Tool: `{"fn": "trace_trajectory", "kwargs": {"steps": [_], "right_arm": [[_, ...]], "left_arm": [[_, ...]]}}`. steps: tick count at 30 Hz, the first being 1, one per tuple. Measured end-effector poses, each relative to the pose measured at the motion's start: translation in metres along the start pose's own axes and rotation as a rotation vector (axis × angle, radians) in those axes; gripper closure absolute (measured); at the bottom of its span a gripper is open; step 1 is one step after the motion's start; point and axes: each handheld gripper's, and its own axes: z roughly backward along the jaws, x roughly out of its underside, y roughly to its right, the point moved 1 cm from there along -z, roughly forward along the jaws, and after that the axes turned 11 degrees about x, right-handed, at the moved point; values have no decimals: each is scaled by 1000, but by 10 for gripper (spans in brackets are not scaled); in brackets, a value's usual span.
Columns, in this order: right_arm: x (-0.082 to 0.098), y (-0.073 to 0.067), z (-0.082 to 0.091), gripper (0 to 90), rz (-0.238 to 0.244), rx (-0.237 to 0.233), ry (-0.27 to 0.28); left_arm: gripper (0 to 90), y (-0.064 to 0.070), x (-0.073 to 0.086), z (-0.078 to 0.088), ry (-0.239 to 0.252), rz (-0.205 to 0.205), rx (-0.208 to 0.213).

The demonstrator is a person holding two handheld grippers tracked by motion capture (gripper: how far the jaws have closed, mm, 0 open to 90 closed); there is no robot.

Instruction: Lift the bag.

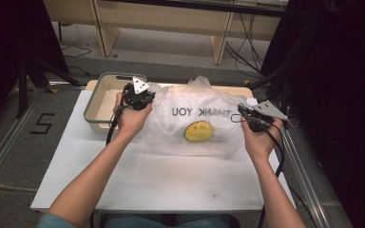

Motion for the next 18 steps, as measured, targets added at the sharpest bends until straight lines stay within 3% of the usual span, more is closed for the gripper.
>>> {"fn": "trace_trajectory", "kwargs": {"steps": [13, 18], "right_arm": [[4, -2, -5, 896, 7, -12, -37], [4, -2, -5, 897, 5, 2, -36]], "left_arm": [[770, -4, 5, -1, 3, 39, 2], [634, -5, 4, 0, 4, 59, -23]]}}
